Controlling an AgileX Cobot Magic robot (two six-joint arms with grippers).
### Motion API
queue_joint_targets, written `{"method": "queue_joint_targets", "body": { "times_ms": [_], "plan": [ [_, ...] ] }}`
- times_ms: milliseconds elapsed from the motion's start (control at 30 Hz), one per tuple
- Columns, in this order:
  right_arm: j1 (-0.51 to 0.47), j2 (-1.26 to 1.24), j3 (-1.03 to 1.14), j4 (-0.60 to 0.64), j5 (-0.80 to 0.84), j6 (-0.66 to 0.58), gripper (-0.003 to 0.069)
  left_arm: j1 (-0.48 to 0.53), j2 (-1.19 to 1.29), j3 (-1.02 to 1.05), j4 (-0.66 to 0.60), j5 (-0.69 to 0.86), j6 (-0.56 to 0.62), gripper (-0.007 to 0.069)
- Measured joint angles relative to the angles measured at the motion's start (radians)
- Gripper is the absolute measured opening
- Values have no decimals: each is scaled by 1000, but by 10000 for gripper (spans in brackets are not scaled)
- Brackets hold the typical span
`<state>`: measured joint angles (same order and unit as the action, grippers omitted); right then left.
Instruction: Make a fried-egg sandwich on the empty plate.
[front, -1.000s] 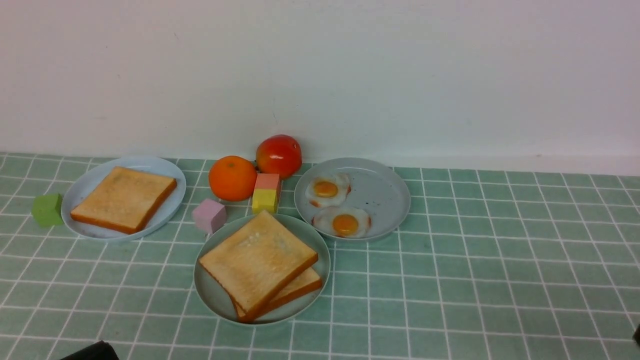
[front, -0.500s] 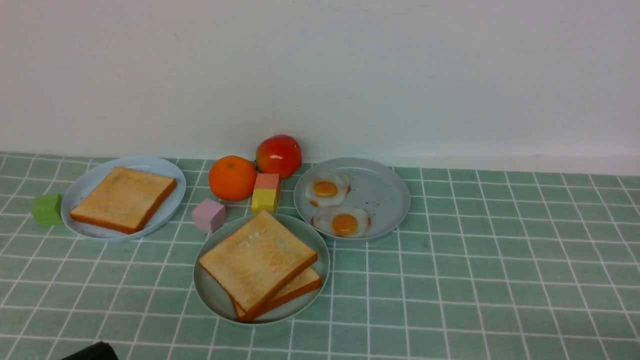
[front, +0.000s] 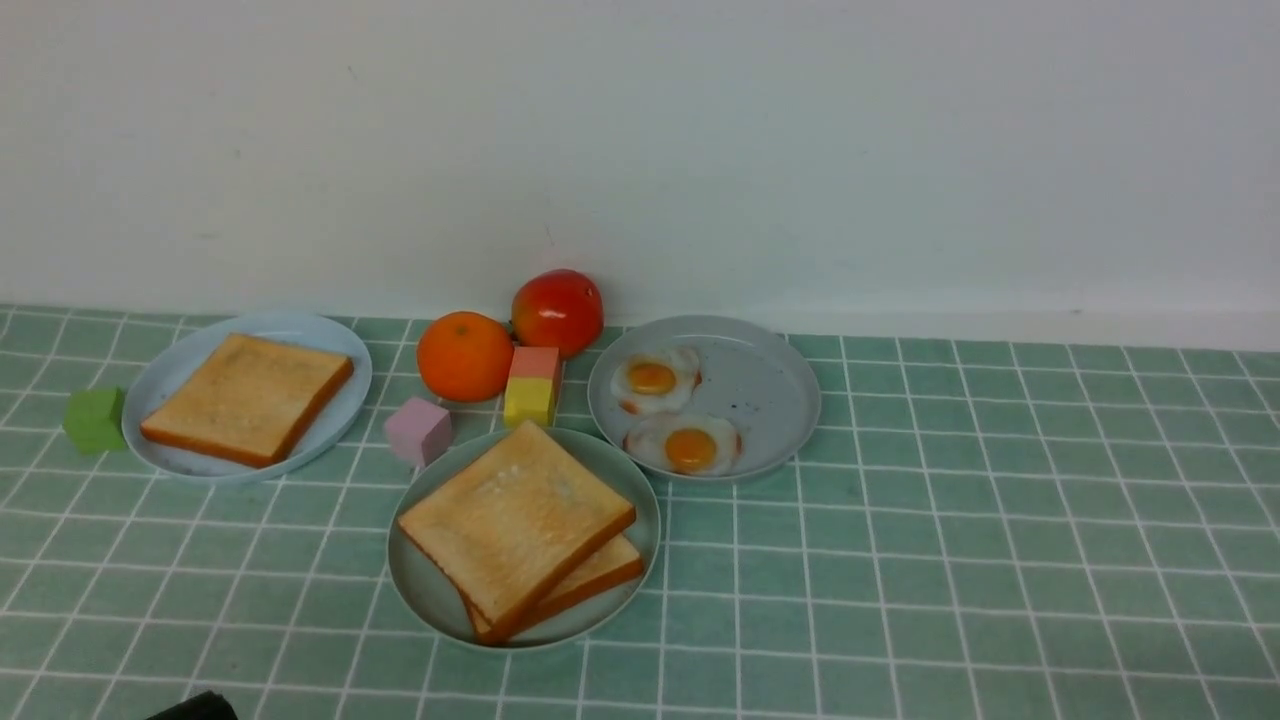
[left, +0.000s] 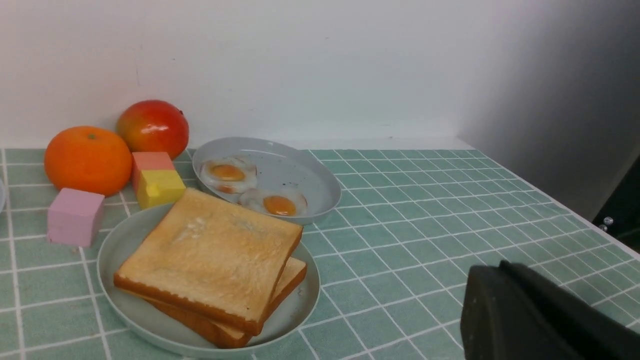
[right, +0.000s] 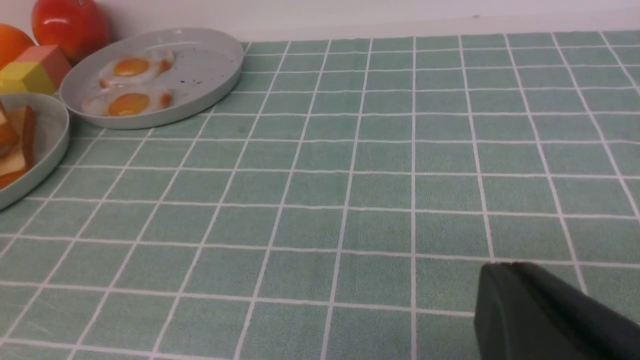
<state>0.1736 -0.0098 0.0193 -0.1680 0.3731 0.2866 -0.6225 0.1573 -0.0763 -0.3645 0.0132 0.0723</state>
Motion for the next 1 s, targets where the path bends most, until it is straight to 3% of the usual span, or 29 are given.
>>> {"method": "queue_joint_targets", "body": {
  "times_ms": [633, 733, 833, 1000],
  "plan": [
    [0, -1, 0, 0, 1, 0, -3, 6, 0, 8, 8, -51, 18, 6],
    [0, -1, 0, 0, 1, 0, 0, 94, -7, 27, 59, -126, -1, -13],
    [0, -1, 0, 0, 1, 0, 1, 248, -55, 47, 175, -120, -93, -13],
    [0, -1, 0, 0, 1, 0, 3, 474, -161, 98, 378, 41, -311, -13]
  ]
}}
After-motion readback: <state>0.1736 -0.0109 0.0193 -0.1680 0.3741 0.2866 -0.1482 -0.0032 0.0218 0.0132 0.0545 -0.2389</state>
